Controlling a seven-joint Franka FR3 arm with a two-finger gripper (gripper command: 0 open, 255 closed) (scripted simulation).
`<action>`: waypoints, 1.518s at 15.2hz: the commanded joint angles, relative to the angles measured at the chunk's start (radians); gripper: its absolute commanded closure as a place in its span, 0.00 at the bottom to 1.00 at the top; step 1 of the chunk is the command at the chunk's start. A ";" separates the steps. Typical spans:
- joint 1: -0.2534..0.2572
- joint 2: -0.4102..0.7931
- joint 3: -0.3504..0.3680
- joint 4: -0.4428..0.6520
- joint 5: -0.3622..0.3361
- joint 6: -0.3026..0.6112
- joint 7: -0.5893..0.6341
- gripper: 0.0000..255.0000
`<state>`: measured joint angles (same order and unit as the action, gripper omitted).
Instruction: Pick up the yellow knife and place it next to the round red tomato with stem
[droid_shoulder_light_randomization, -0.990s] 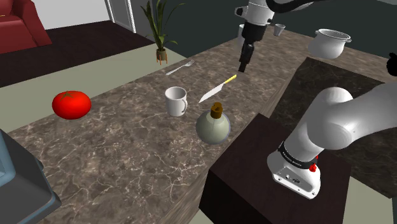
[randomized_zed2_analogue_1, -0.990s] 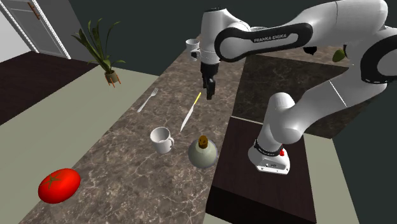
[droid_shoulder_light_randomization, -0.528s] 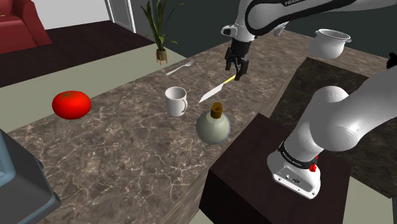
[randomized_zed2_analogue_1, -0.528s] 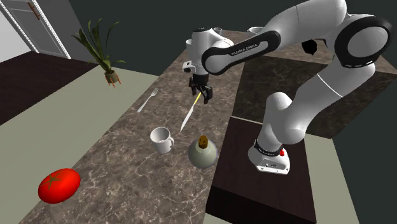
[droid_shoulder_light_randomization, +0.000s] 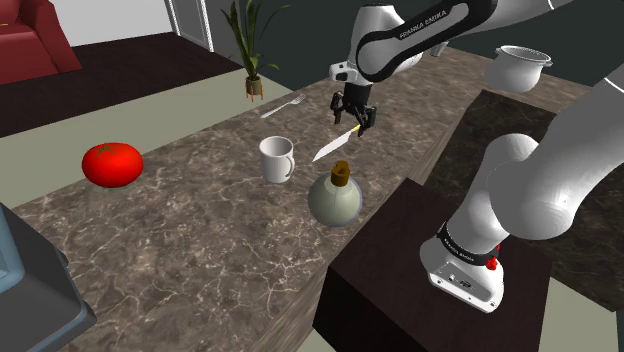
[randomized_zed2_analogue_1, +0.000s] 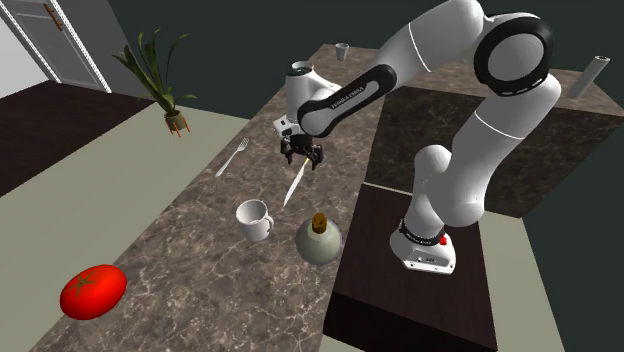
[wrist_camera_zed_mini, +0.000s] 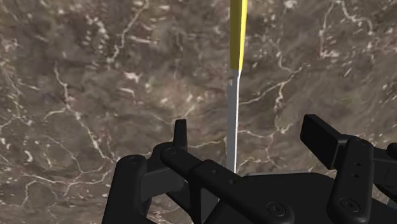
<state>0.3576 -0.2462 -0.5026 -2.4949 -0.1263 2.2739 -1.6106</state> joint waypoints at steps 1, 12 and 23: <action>0.007 0.028 -0.008 -0.006 0.010 0.033 -0.025 0.00; 0.015 0.078 -0.019 -0.031 0.035 0.104 -0.045 0.00; 0.015 0.077 -0.019 -0.031 0.034 0.104 -0.045 1.00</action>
<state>0.3724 -0.1687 -0.5219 -2.5256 -0.0918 2.3774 -1.6553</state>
